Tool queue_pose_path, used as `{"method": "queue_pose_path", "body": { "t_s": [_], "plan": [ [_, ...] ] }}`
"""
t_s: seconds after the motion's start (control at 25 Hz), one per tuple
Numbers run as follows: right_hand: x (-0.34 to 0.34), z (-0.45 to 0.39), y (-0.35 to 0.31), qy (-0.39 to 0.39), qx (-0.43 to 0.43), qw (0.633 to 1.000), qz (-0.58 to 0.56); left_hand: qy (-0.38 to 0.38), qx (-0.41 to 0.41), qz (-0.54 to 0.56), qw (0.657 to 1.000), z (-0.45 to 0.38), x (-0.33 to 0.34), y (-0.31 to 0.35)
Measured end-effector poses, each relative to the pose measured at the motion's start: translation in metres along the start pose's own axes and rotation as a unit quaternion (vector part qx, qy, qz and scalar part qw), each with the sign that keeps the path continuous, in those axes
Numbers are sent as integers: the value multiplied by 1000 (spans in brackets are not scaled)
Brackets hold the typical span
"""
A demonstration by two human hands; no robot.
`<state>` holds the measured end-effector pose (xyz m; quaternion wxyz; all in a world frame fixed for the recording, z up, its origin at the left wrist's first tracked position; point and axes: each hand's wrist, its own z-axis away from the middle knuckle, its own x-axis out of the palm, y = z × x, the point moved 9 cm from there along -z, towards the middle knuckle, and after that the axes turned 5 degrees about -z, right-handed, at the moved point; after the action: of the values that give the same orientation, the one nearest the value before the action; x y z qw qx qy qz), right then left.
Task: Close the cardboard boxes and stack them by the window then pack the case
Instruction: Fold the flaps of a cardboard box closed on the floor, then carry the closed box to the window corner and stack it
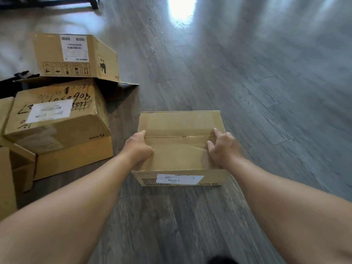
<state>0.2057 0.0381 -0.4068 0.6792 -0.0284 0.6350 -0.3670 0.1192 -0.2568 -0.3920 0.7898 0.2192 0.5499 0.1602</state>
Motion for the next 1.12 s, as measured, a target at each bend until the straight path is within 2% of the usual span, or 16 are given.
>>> {"method": "queue_pose_path", "body": {
  "t_s": [0.12, 0.28, 0.44, 0.6, 0.72, 0.88, 1.12],
  "plan": [
    [-4, -4, -25, 3, -25, 999, 23, 18, -20, 23, 999, 4, -12, -14],
    [-9, -10, -82, 2, -74, 997, 25, 68, -42, 43, 996, 17, -60, -38],
    [-22, 3, -178, -15, -132, 991, 13, 130, -47, 45, 989, 53, -149, -57],
    [-57, 47, -298, -63, -207, 976, 29, 184, -122, 46, 974, 128, -253, -78],
    [-104, 102, -408, -106, -278, 954, 31, 215, -190, 71, 955, 215, -356, -86],
    [-170, 210, -548, -157, -395, 905, 27, 279, -270, 81, 918, 360, -495, -88],
    [-240, 426, -738, -249, -540, 802, 56, 366, -401, 123, 831, 625, -643, -100]
  ]
}}
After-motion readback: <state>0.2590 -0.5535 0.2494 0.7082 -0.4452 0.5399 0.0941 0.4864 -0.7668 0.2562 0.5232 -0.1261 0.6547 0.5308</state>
